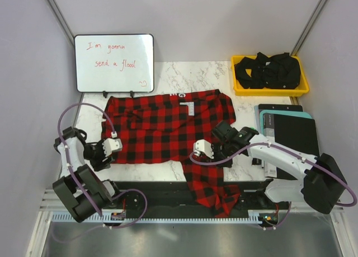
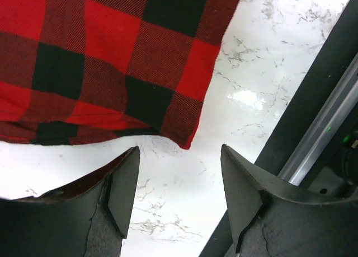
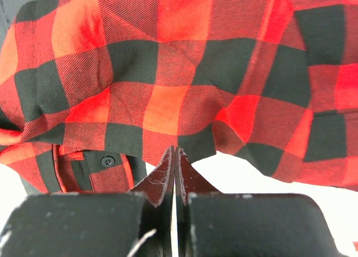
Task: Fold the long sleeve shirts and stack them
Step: Fold the shirt
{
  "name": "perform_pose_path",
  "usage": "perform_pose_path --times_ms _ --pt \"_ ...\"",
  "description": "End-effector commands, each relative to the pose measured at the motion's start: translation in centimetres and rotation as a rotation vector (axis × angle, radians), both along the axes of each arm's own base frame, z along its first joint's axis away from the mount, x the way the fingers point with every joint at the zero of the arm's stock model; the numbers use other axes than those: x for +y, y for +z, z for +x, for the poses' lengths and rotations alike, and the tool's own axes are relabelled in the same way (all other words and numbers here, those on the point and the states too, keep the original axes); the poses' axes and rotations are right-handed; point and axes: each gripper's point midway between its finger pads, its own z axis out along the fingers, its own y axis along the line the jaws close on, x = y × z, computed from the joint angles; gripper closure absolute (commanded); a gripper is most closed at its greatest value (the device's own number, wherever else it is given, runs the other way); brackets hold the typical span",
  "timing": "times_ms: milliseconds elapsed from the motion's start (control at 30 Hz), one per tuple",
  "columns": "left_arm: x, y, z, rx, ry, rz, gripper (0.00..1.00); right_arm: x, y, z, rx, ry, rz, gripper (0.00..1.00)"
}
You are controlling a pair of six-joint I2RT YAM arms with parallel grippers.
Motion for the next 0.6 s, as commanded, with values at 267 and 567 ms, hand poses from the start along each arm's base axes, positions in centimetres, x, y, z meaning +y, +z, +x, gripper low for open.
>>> perform_pose_path --times_ms 267,567 --pt "-1.1 -2.4 -1.1 -0.139 -0.286 0.107 0.34 0.6 1.8 1.3 -0.029 -0.041 0.049 0.95" --pt "-1.8 -4.5 -1.0 -0.135 -0.301 0.132 0.48 1.0 0.9 0.9 0.008 -0.035 0.027 0.46"
